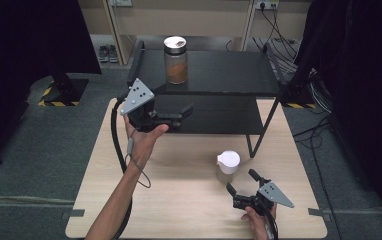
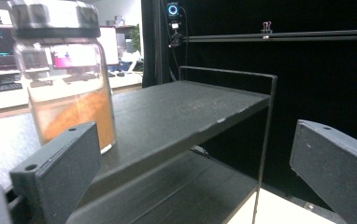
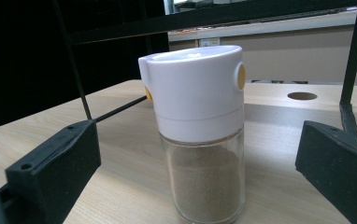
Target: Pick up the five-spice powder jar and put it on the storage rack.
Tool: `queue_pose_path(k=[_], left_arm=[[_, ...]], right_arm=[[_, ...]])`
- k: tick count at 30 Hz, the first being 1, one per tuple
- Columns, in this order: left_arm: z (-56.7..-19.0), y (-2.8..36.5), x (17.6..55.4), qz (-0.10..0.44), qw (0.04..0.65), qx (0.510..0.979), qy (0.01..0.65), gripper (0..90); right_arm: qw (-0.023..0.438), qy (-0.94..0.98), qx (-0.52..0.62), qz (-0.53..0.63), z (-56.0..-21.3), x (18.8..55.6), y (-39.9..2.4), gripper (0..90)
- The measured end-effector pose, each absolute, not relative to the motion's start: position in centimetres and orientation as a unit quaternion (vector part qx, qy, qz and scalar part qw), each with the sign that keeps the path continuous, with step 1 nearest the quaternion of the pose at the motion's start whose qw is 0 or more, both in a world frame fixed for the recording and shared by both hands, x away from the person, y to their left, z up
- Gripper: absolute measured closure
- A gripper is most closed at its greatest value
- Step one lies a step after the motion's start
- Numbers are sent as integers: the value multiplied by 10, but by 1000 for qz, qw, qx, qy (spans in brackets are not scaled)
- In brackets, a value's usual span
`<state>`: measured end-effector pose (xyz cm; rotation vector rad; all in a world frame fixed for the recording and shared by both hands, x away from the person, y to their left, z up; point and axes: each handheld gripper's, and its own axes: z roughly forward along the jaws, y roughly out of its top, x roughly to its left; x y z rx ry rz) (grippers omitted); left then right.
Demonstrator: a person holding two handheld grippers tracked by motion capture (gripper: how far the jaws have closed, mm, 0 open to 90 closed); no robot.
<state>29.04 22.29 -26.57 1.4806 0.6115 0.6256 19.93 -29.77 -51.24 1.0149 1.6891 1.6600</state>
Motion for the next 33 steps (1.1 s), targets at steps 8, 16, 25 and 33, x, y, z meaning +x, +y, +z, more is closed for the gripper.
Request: queue_pose_path(k=[8,16,25,33], left_arm=[[-284,229,284,268,659,651,266,13],[-308,230,275,262,666,651,252,4],[-338,230,264,253,674,651,241,3],[-359,229,259,244,677,655,231,3]], right_arm=[[278,630,379,619,-512,199,-298,3],[279,631,377,618,-512,199,-298,3],[278,631,377,618,-512,199,-297,3],[278,632,376,618,-512,199,-297,3]])
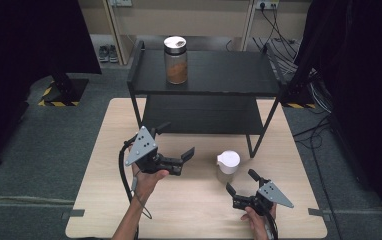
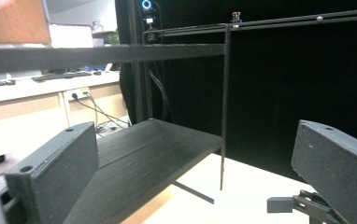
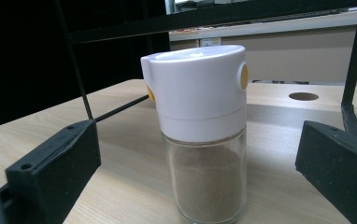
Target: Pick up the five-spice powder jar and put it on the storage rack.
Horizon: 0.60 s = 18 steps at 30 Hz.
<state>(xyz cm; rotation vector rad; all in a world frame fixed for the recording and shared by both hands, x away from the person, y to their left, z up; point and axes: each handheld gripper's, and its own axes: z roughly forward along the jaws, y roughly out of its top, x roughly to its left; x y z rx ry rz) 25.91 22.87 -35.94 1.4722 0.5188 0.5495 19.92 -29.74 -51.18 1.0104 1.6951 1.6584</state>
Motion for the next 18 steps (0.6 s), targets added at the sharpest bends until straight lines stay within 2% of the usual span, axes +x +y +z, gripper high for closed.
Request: queue_pose_path(k=[18], left_arm=[[-414,226,251,225,696,636,246,4]], right_arm=[[278,632,375,619,-512,199,-298,3]])
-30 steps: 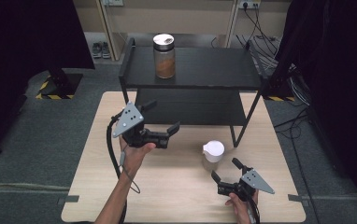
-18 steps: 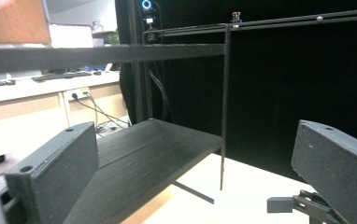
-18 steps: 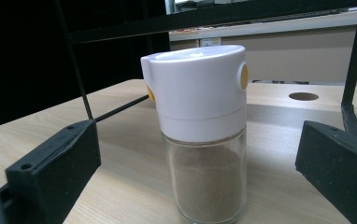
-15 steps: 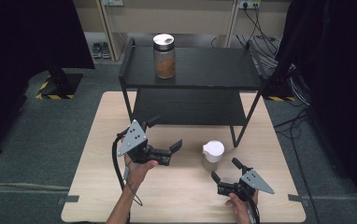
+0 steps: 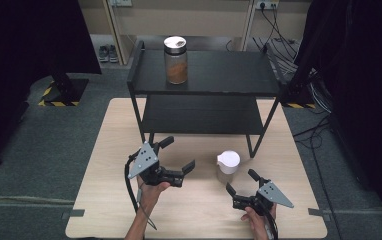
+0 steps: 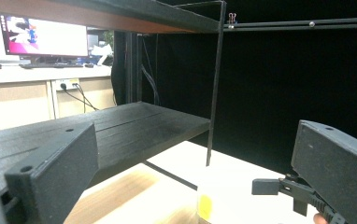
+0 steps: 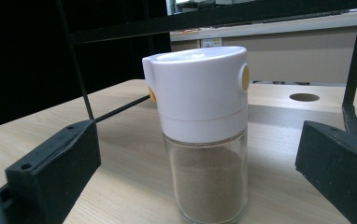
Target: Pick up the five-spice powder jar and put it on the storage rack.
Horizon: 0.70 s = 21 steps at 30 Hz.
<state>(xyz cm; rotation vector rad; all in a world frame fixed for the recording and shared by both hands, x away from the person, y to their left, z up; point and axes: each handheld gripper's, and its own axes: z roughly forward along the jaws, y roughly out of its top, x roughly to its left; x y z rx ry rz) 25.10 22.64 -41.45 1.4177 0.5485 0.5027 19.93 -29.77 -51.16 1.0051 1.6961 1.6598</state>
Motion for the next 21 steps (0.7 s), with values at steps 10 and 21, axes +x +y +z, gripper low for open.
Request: queue_pose_path(k=[10,21], left_arm=[[-442,229,240,229,698,629,254,4],[-474,225,230,230,690,627,280,4]], right_arm=[[279,632,374,619,-512,199,-298,4],[278,634,373,618,-512,200,-297,3]])
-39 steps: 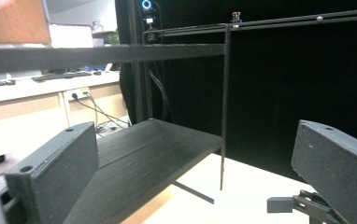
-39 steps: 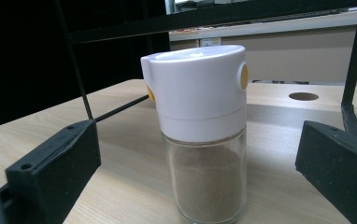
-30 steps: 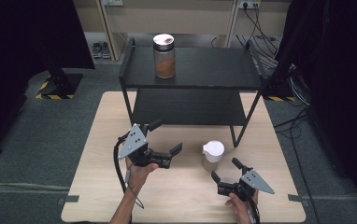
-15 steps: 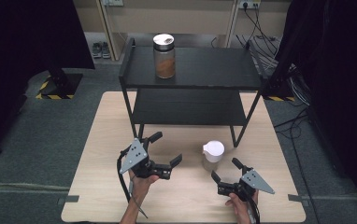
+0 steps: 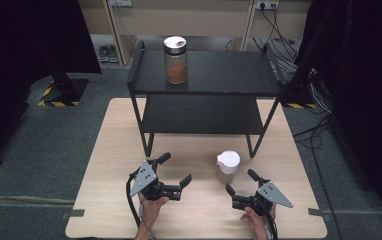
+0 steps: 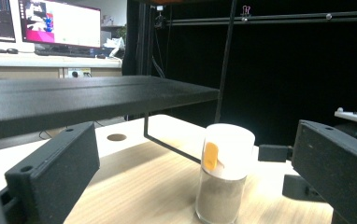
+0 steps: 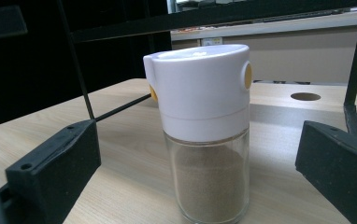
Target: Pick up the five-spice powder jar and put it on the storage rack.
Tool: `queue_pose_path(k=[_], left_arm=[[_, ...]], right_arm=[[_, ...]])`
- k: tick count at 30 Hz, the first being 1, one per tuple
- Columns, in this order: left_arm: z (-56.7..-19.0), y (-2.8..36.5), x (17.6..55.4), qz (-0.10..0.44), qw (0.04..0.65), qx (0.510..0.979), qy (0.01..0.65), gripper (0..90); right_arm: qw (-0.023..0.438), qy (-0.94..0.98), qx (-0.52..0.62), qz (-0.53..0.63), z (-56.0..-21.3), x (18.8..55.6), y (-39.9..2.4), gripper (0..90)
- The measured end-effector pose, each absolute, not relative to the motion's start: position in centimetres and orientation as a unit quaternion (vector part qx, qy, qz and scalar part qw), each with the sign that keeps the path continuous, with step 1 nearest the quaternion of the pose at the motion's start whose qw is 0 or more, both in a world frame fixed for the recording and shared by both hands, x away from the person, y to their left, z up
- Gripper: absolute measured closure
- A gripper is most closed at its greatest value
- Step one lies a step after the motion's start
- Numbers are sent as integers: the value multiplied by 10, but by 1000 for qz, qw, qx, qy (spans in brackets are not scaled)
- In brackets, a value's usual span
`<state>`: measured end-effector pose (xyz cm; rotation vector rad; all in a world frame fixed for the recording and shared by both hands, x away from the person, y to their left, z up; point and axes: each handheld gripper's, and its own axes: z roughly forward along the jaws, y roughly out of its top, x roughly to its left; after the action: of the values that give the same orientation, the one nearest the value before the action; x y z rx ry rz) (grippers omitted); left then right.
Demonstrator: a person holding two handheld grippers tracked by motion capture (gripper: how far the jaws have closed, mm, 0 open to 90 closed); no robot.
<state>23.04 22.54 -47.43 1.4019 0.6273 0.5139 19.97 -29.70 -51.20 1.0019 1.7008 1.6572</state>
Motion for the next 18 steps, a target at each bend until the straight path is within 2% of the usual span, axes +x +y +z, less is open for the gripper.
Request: queue_pose_path(k=[10,18], left_arm=[[-500,221,218,242,682,625,295,4],[-516,227,214,231,680,623,310,4]], right_arm=[[279,634,372,618,-512,200,-297,3],[278,635,371,618,-512,200,-297,3]])
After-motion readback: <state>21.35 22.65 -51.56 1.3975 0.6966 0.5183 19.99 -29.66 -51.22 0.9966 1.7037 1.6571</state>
